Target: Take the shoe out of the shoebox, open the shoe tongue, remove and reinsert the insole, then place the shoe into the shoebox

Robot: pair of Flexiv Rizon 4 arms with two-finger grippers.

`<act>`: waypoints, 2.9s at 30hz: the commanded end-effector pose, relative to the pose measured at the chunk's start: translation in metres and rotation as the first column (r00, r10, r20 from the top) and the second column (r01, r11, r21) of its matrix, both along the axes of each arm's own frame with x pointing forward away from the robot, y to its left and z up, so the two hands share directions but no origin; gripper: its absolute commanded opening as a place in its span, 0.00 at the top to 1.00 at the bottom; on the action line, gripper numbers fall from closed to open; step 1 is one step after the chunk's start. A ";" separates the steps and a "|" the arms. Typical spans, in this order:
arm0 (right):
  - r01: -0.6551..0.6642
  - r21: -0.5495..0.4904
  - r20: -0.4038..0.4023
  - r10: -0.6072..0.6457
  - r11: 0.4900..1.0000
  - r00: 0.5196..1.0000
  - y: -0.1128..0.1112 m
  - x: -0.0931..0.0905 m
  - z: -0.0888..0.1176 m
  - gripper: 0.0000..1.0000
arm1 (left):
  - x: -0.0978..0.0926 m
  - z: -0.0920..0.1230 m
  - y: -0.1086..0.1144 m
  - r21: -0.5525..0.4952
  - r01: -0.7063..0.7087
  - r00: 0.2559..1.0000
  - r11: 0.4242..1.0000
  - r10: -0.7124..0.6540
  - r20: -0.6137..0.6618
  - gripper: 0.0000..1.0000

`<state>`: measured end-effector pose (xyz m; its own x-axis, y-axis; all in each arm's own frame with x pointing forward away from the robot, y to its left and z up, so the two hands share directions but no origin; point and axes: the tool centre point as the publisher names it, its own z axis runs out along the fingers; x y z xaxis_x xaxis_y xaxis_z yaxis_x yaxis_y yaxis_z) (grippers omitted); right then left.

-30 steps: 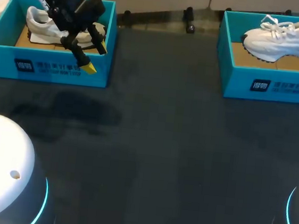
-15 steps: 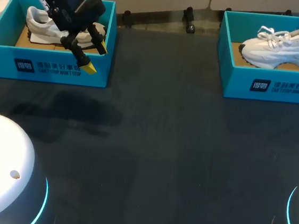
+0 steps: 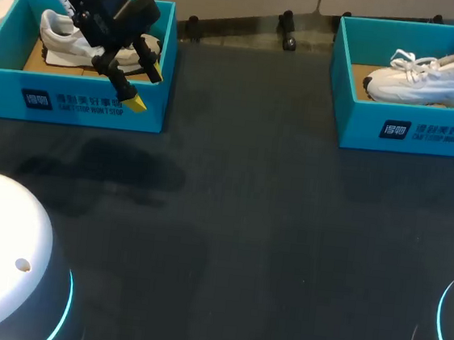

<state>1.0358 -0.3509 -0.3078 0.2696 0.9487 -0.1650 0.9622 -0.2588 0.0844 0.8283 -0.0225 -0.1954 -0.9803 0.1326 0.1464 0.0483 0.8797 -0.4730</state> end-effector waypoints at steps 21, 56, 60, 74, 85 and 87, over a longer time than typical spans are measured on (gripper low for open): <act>-0.002 -0.005 -0.027 0.002 1.000 1.000 -0.002 0.005 -0.045 1.00 | -0.001 0.000 0.001 0.001 0.000 1.000 1.000 0.000 0.002 0.00; 0.040 0.001 -0.065 -0.040 0.999 0.997 0.006 0.000 -0.072 0.56 | -0.001 0.000 0.001 0.001 0.000 1.000 1.000 0.000 0.002 0.00; 0.045 -0.003 -0.048 -0.045 0.999 0.998 0.006 -0.001 -0.062 0.53 | -0.001 0.000 0.001 0.001 0.000 1.000 1.000 0.000 0.002 0.00; 0.036 -0.048 0.017 -0.035 0.998 0.999 0.013 -0.003 -0.014 0.22 | -0.001 0.000 0.001 0.001 0.000 1.000 1.000 0.000 0.002 0.00; -0.003 -0.031 0.056 0.004 1.000 0.998 0.038 -0.011 0.022 0.05 | -0.001 0.000 0.001 0.001 0.000 1.000 1.000 0.000 0.002 0.00; -0.005 -0.033 0.063 0.007 0.999 0.998 0.047 -0.015 0.032 0.05 | -0.001 0.000 0.001 0.001 0.000 1.000 1.000 0.000 0.002 0.00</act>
<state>1.0350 -0.3100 -0.2901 0.2727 0.9465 -0.1725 0.9589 -0.2528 0.1286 0.8283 -0.0226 -0.1954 -0.9803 0.1326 0.1464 0.0484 0.8797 -0.4730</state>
